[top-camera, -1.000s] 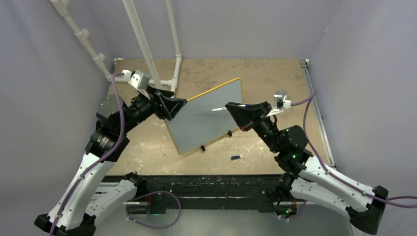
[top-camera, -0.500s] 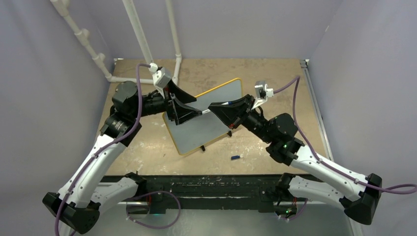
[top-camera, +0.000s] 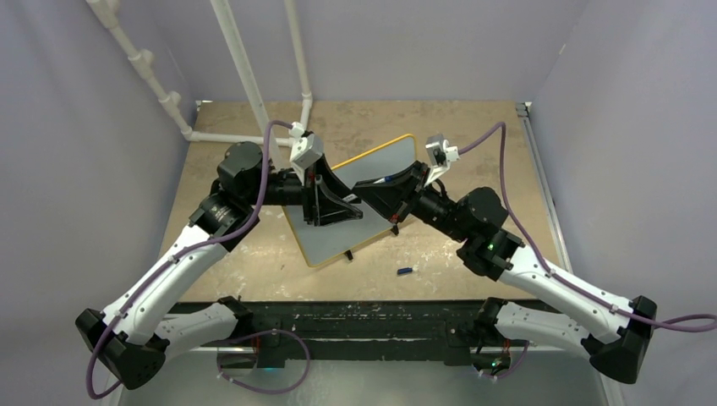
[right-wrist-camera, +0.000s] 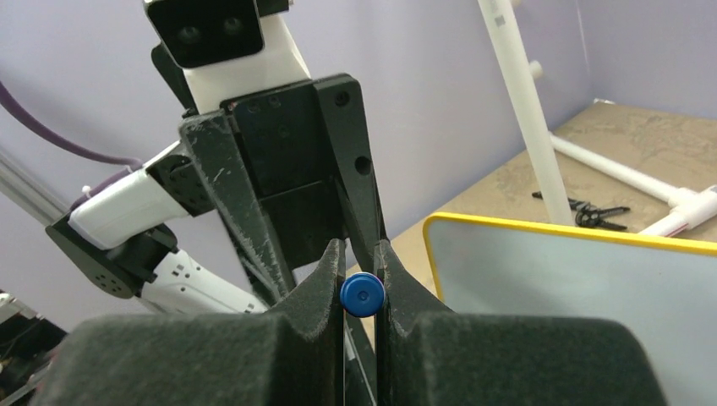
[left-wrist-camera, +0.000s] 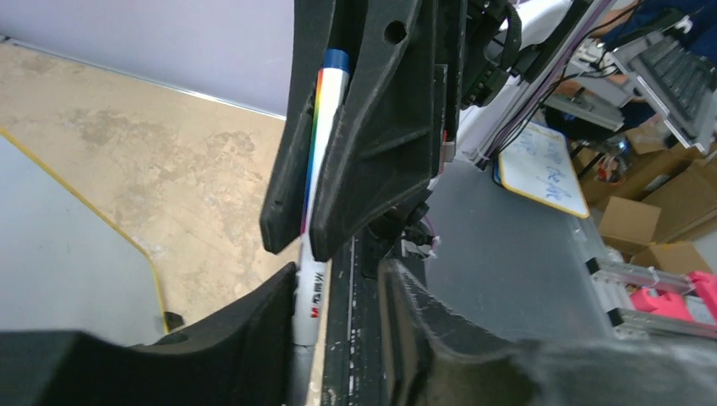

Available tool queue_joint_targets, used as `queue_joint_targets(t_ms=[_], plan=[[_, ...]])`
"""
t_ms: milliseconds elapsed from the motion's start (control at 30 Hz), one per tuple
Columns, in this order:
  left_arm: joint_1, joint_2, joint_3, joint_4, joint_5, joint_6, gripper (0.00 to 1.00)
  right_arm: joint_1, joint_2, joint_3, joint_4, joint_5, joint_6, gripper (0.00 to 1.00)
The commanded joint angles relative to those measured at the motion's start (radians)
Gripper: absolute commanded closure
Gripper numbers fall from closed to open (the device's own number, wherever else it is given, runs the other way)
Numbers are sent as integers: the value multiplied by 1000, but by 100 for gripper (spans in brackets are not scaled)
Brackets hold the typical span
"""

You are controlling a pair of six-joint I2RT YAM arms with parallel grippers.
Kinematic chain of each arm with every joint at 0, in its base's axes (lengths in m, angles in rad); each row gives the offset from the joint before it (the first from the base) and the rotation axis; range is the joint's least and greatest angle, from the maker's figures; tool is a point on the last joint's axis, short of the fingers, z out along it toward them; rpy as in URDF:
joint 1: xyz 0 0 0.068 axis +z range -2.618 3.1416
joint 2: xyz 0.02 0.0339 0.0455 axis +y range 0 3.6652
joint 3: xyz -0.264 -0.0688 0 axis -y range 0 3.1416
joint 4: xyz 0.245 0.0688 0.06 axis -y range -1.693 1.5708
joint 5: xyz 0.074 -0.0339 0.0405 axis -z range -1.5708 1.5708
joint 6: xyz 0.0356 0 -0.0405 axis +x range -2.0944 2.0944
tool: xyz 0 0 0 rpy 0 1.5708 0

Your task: Write a sentence on the whiteboard

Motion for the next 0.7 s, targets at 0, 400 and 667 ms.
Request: queue_joint_targets(t_ms=[0,400,667], plan=[[0,4,43,25,26,37,69,0,-10,27,-15,-49,9,100],[-2,-7,59,-316,16,280,100,-2,-68,88,-299,-117,-42,19],[-42,-8,34,-432,39,344,100,-3,-20,285,-708,-215,-202,6]])
